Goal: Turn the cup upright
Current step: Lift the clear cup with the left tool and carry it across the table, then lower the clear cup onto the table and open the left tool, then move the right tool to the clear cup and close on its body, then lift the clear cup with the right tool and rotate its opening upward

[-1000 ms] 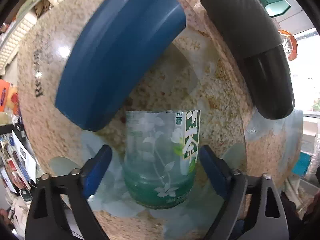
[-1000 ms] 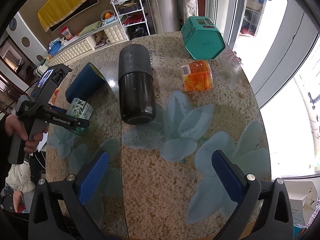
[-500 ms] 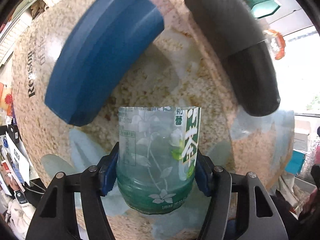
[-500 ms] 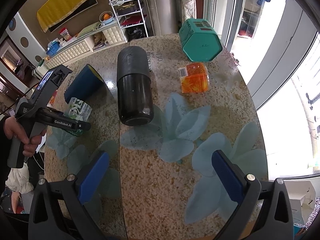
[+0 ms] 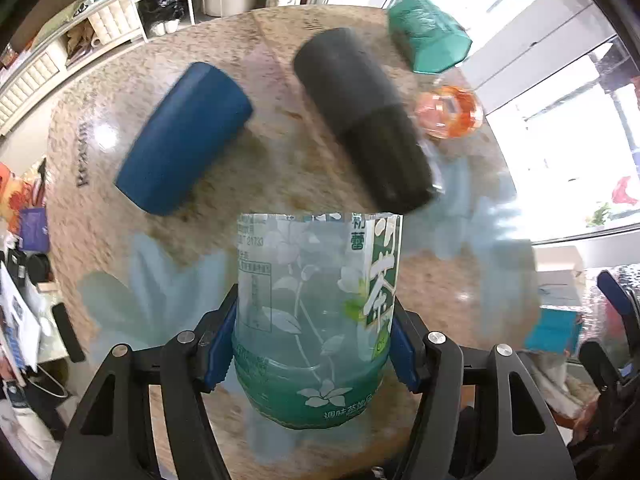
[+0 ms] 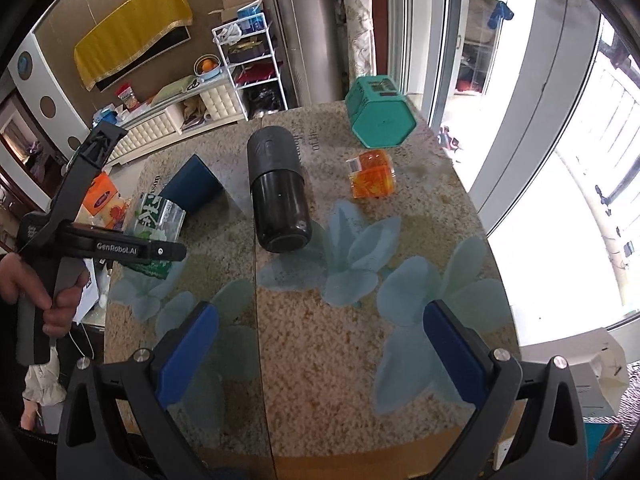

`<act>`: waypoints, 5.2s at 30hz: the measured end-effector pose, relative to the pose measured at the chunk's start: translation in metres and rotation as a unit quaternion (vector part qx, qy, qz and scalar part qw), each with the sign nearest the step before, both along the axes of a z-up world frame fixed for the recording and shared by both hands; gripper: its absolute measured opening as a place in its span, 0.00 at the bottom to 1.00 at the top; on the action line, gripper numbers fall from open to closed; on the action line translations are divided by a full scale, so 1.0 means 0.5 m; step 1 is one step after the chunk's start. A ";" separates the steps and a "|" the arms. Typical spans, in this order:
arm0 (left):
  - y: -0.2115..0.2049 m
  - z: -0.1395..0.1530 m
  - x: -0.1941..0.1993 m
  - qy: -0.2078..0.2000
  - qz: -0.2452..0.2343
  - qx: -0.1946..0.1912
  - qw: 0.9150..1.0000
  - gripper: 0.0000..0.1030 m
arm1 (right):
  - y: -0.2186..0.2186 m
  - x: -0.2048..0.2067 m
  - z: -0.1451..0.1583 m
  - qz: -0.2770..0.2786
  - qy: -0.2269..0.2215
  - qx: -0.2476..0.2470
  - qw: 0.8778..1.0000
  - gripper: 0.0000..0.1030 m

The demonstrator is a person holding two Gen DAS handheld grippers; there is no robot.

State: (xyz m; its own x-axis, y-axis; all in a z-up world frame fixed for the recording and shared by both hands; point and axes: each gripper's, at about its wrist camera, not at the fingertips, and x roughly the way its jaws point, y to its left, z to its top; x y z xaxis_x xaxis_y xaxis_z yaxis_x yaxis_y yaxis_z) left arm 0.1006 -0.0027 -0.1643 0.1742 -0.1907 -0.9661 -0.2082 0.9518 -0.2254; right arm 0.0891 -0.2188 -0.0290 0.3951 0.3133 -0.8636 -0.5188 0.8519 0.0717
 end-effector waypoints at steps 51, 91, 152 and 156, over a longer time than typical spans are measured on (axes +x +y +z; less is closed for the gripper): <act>-0.227 -0.128 -0.068 0.085 0.178 -0.002 0.980 0.97 | -0.146 0.076 -0.067 0.150 0.092 0.007 0.984 1.00; 0.025 0.020 -0.227 0.036 0.007 0.011 0.999 1.00 | 0.138 -0.035 -0.154 0.126 0.129 -0.074 0.981 1.00; 0.098 -0.112 -0.309 0.140 -0.020 0.028 0.990 1.00 | 0.175 0.065 -0.257 0.082 0.191 -0.117 0.971 0.56; 0.108 -0.105 -0.294 0.136 -0.016 0.037 0.990 1.00 | 0.178 0.082 -0.208 0.098 0.157 -0.082 0.979 0.56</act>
